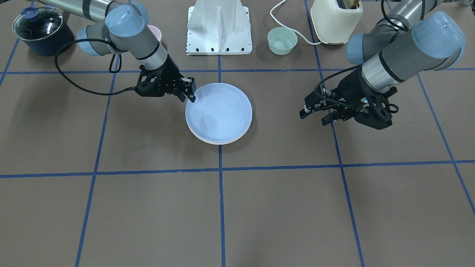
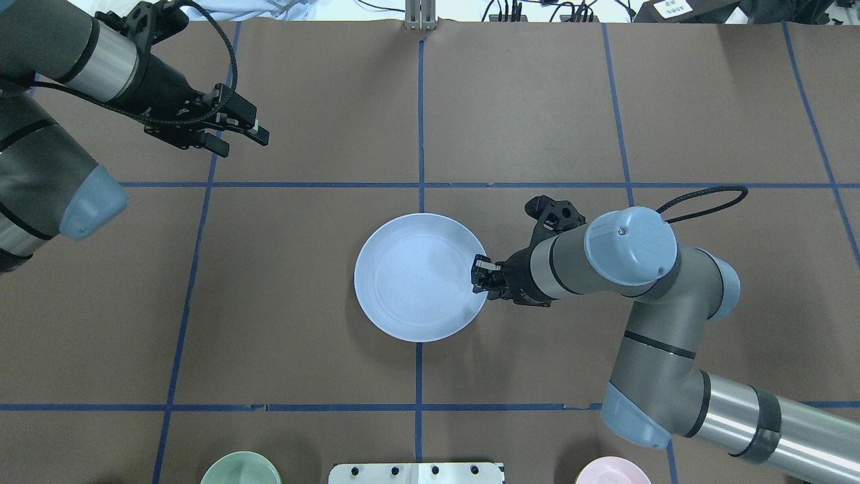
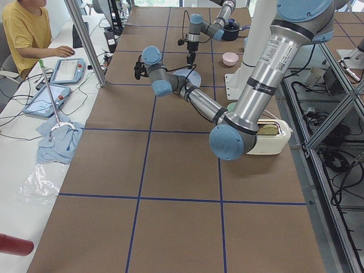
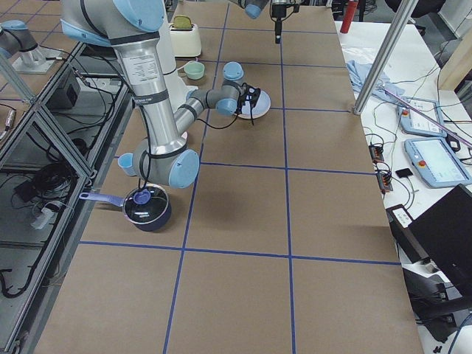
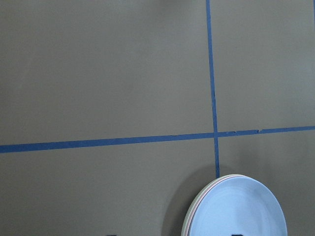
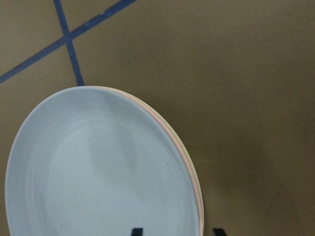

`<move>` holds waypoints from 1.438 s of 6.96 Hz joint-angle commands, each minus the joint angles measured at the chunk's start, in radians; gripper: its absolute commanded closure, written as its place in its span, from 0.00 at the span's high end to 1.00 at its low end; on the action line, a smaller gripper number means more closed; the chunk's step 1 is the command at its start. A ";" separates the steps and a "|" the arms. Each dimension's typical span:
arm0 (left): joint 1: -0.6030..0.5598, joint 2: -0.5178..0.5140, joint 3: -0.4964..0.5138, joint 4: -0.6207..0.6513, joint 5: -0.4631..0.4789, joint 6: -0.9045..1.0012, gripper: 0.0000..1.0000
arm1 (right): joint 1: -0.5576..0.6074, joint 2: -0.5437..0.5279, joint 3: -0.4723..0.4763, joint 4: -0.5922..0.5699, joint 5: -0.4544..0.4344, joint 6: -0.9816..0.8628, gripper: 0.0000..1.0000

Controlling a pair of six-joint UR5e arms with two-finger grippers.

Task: Stack three plates with pink and blue

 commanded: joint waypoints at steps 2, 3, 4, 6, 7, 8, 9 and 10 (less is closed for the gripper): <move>-0.001 0.033 -0.008 -0.013 -0.002 0.011 0.82 | 0.140 -0.040 0.009 -0.017 0.106 -0.013 1.00; -0.007 0.058 -0.011 -0.007 0.003 0.091 0.82 | 0.207 -0.071 0.014 -0.017 0.159 -0.056 1.00; -0.018 0.097 -0.009 -0.007 0.011 0.180 0.82 | 0.269 -0.129 0.014 -0.017 0.206 -0.169 1.00; -0.104 0.212 -0.021 -0.009 0.008 0.367 0.82 | 0.390 -0.244 0.012 -0.017 0.260 -0.425 1.00; -0.162 0.280 -0.029 -0.006 0.002 0.503 0.82 | 0.477 -0.296 0.006 -0.020 0.317 -0.563 1.00; -0.222 0.341 -0.020 -0.003 0.003 0.646 0.82 | 0.598 -0.338 0.006 -0.068 0.393 -0.731 1.00; -0.292 0.389 -0.006 0.008 0.011 0.787 0.82 | 0.716 -0.355 0.006 -0.186 0.449 -0.941 1.00; -0.328 0.398 0.001 0.017 0.012 0.828 0.83 | 0.796 -0.357 0.006 -0.327 0.451 -1.154 1.00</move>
